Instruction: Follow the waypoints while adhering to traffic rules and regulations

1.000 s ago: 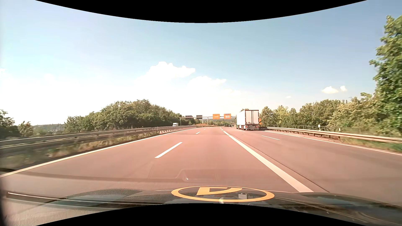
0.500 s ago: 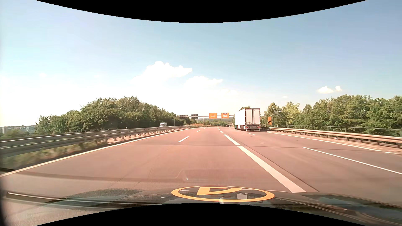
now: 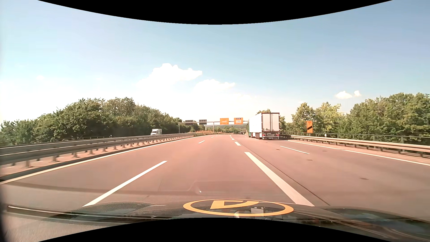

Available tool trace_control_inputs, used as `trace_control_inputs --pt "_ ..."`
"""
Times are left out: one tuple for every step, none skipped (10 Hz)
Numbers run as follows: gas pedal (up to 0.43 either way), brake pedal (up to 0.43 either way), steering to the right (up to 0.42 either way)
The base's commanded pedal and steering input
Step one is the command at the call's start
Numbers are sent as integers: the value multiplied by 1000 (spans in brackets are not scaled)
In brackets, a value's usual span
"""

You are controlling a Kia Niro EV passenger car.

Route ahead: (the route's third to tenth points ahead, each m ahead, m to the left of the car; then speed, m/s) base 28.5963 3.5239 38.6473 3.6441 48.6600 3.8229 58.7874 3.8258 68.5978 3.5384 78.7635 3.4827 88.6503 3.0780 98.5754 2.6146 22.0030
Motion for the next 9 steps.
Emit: trace_control_inputs --pt "177 0 7" --pt "189 0 7" --pt "189 0 7" --pt "169 0 7" --pt "157 0 6" --pt "157 0 6" --pt "157 0 6" --pt "138 0 6" --pt "98 0 5"
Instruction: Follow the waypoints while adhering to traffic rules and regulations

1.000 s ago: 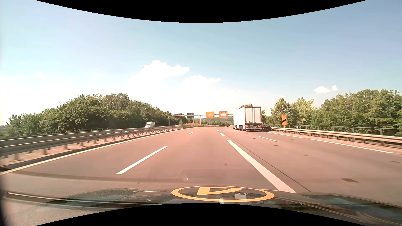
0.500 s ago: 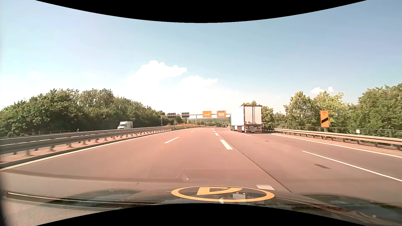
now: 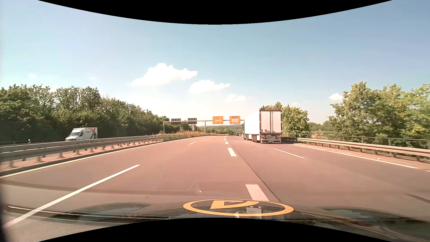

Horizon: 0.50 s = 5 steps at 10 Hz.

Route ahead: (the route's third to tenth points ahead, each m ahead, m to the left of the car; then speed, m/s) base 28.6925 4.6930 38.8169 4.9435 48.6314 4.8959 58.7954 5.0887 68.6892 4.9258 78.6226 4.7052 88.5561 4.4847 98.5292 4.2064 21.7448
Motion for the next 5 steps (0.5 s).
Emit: trace_control_inputs --pt "8 0 4" --pt "0 0 2" --pt "0 0 1" --pt "0 0 1" --pt "39 0 1"
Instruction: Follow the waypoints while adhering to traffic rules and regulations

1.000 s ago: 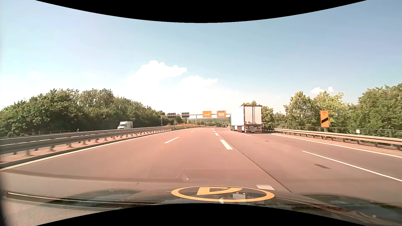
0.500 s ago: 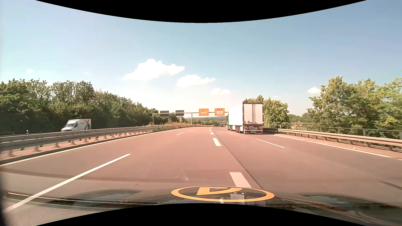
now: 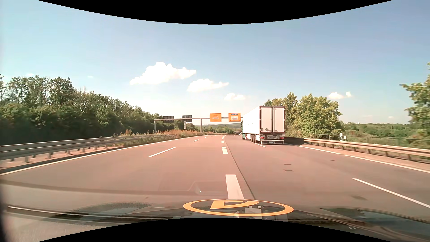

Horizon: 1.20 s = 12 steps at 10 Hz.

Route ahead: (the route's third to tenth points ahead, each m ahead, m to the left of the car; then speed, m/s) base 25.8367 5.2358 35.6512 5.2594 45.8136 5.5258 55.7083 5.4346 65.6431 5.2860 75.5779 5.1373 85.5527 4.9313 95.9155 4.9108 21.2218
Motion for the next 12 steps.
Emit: trace_control_inputs --pt "39 0 2" --pt "0 0 2" --pt "0 0 1" --pt "0 67 1" --pt "0 195 2" --pt "0 274 2" --pt "0 287 2" --pt "0 299 3" --pt "0 299 4" --pt "0 287 4" --pt "0 280 5" --pt "0 280 5"
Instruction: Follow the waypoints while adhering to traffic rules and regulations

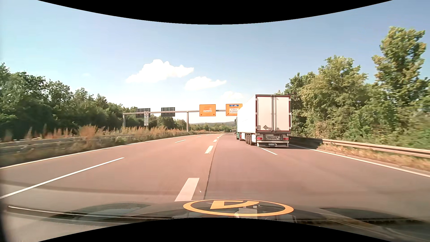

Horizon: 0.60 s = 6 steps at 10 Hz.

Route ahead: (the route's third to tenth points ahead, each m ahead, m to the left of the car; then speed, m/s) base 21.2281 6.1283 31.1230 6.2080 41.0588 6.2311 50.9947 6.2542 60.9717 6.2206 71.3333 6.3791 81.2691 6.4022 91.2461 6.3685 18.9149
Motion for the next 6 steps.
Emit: trace_control_inputs --pt "0 287 4" --pt "0 287 3" --pt "0 280 1" --pt "0 274 1" --pt "0 256 0" --pt "0 244 1"
